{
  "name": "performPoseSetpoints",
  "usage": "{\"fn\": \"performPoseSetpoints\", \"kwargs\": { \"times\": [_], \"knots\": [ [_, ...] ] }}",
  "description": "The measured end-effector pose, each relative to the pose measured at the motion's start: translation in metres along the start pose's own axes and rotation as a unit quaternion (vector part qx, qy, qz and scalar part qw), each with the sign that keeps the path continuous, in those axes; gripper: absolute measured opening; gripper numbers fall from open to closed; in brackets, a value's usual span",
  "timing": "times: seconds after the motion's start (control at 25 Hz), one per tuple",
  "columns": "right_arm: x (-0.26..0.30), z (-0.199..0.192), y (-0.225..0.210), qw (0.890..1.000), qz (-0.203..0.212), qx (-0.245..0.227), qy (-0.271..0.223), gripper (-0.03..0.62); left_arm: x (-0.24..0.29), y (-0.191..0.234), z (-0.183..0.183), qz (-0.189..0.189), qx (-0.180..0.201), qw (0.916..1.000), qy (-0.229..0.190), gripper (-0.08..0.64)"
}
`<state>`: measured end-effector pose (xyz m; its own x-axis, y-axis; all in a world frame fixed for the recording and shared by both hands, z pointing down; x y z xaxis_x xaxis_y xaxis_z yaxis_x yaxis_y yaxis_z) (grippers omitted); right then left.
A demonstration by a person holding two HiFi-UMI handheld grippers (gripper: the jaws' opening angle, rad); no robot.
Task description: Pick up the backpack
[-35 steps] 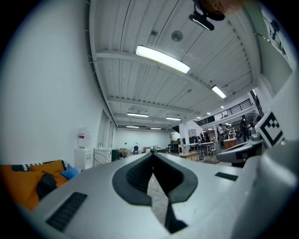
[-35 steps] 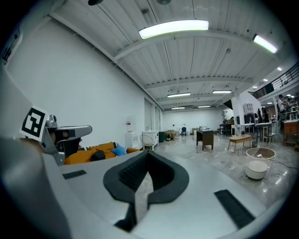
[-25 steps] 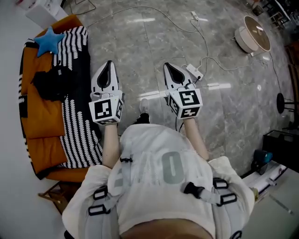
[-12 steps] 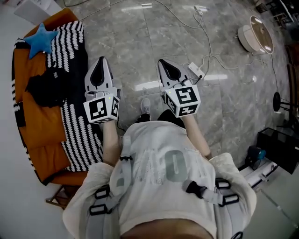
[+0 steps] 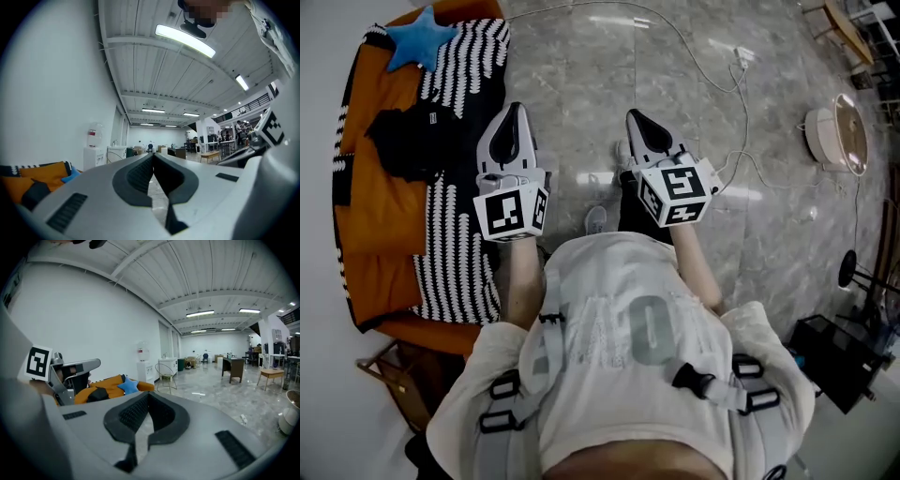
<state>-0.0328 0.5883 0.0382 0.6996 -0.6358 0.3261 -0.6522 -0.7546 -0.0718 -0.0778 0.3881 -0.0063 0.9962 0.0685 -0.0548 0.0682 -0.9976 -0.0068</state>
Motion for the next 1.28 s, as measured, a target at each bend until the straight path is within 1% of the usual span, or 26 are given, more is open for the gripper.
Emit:
{"fn": "performPoseSetpoints", "kwargs": {
  "times": [0.2,0.32,0.44,0.56,0.64,0.72,0.76,0.88,0.92,1.0,1.04,1.12,1.2,1.28],
  "knots": [
    [0.058,0.018,-0.012,0.998,0.059,-0.004,-0.006,0.006,0.013,0.011,-0.010,0.047,0.023,0.9984,0.020,0.020],
    [0.102,0.033,-0.013,0.994,0.108,-0.017,-0.004,0.006,0.025,0.030,-0.011,0.095,0.037,0.9943,0.030,0.020],
    [0.145,0.056,-0.016,0.987,0.154,-0.047,-0.008,0.006,0.041,0.054,-0.005,0.158,0.044,0.9861,0.028,0.020],
    [0.189,0.076,-0.020,0.978,0.195,-0.073,-0.011,0.006,0.059,0.077,-0.003,0.215,0.043,0.9752,0.028,0.020],
    [0.217,0.089,-0.020,0.970,0.226,-0.093,-0.011,0.006,0.070,0.090,-0.004,0.251,0.043,0.9666,0.031,0.020],
    [0.248,0.102,-0.016,0.958,0.264,-0.115,-0.013,0.006,0.078,0.101,-0.002,0.293,0.046,0.9545,0.032,0.020],
    [0.263,0.108,-0.011,0.950,0.286,-0.125,-0.014,0.006,0.079,0.107,0.000,0.317,0.046,0.9469,0.031,0.020],
    [0.302,0.121,0.008,0.924,0.351,-0.149,-0.014,0.006,0.079,0.122,0.003,0.385,0.050,0.9207,0.035,0.020],
    [0.311,0.123,0.015,0.916,0.371,-0.155,-0.015,0.006,0.078,0.124,0.004,0.403,0.055,0.9124,0.042,0.020],
    [0.325,0.126,0.032,0.898,0.406,-0.169,-0.018,0.006,0.074,0.126,0.004,0.431,0.065,0.8984,0.052,0.020],
    [0.330,0.127,0.042,0.890,0.421,-0.175,-0.022,0.007,0.069,0.128,0.003,0.444,0.063,0.8924,0.053,0.020],
    [0.336,0.127,0.063,0.875,0.448,-0.183,-0.025,0.006,0.055,0.131,-0.002,0.471,0.044,0.8794,0.049,0.020],
    [0.338,0.125,0.083,0.857,0.478,-0.190,-0.022,0.007,0.039,0.136,-0.005,0.504,0.027,0.8618,0.050,0.020],
    [0.340,0.123,0.104,0.838,0.508,-0.200,-0.021,0.007,0.026,0.143,-0.003,0.534,0.028,0.8436,0.052,0.020]
  ]
}}
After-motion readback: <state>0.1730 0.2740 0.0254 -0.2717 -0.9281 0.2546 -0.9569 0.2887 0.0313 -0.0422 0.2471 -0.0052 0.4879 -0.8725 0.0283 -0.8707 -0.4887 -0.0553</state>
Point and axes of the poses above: the fingertips, and each gripper's own axes: x forward along the fingers, y to its left, z out of its top, the point moved 4 cm from there along -x, backward along the fingers, and after that the axes turned 2 degrees about y, right-handed, at the moved point
